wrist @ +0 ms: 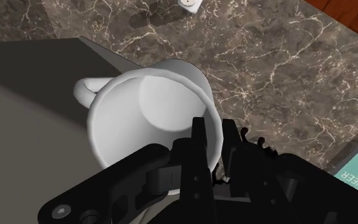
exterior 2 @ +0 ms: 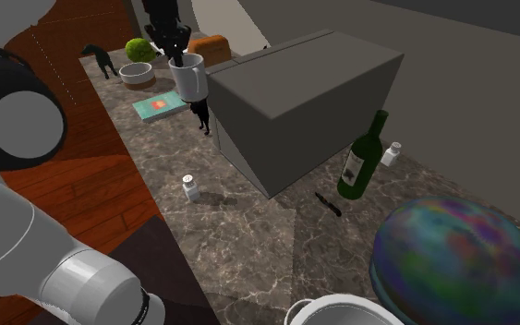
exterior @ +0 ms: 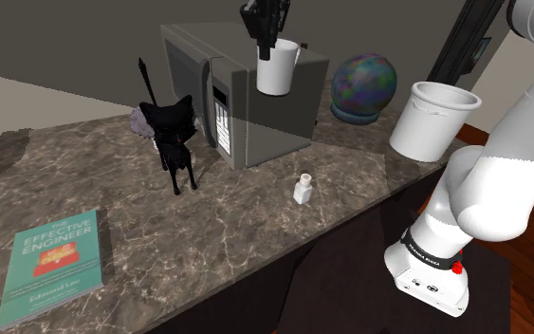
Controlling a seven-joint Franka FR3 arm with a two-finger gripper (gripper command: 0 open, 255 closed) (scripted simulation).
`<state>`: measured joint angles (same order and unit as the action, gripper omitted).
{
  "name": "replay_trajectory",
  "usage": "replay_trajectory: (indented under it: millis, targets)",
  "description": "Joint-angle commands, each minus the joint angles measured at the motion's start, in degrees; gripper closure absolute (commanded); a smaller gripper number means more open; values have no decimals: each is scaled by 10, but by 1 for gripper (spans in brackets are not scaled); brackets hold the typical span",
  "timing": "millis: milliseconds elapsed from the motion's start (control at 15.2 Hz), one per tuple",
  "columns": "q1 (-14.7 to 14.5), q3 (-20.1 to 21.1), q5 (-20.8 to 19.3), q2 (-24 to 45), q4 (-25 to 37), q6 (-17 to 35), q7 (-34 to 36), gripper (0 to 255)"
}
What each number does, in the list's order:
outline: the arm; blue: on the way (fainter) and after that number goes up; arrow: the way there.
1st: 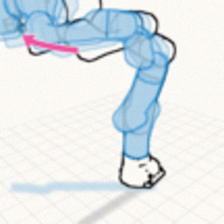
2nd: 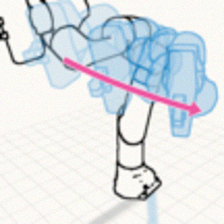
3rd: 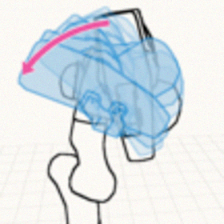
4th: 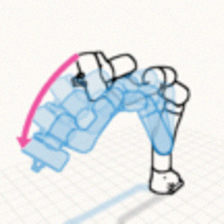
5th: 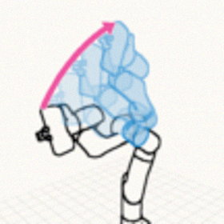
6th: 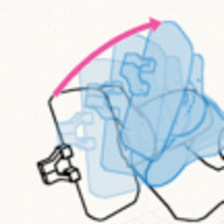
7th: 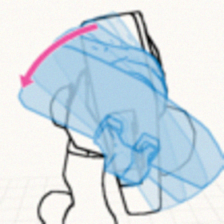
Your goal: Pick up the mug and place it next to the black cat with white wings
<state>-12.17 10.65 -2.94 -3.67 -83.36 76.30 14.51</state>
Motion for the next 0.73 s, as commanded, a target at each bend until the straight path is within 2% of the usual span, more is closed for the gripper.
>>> replay_trajectory:
  millis: [0, 660]
  targets:
    - [0, 0, 1, -7, -26, 19, 1, 255]
    - [1, -3, 7, -36, -139, 103, 1, 255]
